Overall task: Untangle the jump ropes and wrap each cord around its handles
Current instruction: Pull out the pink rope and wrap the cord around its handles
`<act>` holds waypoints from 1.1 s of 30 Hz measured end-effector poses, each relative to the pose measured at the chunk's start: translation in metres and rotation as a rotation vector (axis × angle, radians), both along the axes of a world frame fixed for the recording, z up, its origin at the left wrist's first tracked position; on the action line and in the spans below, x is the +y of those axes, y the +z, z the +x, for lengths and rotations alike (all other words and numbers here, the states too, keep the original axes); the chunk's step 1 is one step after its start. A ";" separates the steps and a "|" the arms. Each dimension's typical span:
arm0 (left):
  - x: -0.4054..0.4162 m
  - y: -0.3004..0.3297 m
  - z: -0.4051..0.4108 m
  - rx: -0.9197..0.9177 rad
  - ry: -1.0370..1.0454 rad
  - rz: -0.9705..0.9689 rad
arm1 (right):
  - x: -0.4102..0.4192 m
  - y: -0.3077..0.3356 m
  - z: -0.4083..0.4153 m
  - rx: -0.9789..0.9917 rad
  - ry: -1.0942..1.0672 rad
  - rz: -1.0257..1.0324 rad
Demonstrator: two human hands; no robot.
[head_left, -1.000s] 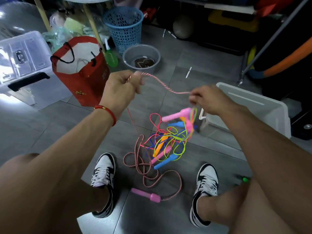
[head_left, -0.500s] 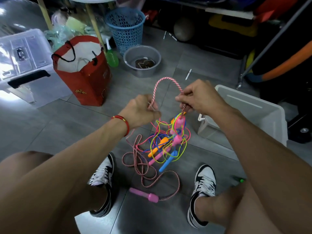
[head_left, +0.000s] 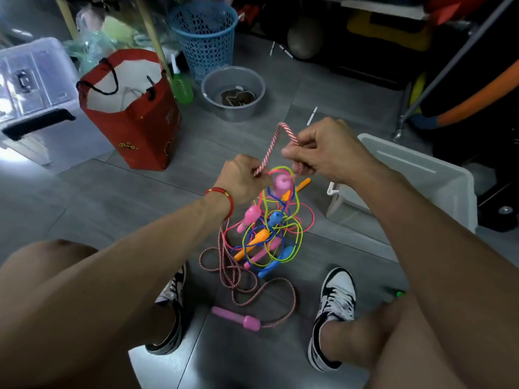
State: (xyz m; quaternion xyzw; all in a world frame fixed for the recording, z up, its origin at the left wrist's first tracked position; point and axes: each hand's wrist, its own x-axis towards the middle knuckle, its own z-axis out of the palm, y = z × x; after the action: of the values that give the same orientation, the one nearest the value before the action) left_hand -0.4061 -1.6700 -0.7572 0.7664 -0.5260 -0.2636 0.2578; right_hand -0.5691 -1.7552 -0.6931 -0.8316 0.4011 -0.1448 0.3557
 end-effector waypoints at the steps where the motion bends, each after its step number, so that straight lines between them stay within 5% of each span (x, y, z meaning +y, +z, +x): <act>1: -0.003 -0.003 0.004 0.052 0.089 0.025 | -0.002 0.001 -0.003 0.049 0.012 -0.051; 4: -0.012 -0.007 0.018 0.191 0.264 0.081 | -0.005 0.005 -0.011 0.088 0.006 -0.123; 7: -0.011 -0.009 0.023 0.048 0.185 0.115 | -0.005 0.004 -0.015 0.060 -0.003 -0.020; 12: 0.006 0.005 0.022 -0.045 0.036 -0.085 | 0.007 -0.008 -0.012 0.347 0.078 0.102; 17: 0.047 -0.003 0.032 -0.222 -0.050 -0.071 | 0.042 -0.012 0.001 0.091 -0.102 0.580; 21: 0.105 0.004 -0.003 0.522 -0.247 0.215 | 0.089 -0.022 0.023 -0.316 -0.290 0.955; 24: 0.137 -0.017 -0.007 0.635 -0.338 0.264 | 0.110 -0.028 0.036 -0.480 -0.350 1.120; 26: 0.142 -0.033 0.005 0.538 -0.355 0.305 | 0.112 -0.030 0.041 -0.507 -0.385 1.112; 28: 0.143 -0.047 0.022 0.469 -0.261 0.357 | 0.101 -0.039 0.038 -0.353 -0.364 0.980; 31: 0.147 -0.059 0.045 0.405 -0.044 0.408 | 0.082 -0.065 0.028 0.233 -0.194 0.693; 33: 0.151 -0.061 0.056 0.347 0.044 0.465 | 0.085 -0.098 0.025 0.463 -0.090 0.705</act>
State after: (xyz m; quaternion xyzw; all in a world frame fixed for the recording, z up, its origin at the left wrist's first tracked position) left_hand -0.3498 -1.5195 -0.8187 0.7596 -0.3828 -0.4987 0.1669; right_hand -0.5442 -1.6701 -0.7907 -0.6513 0.5315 0.1761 0.5122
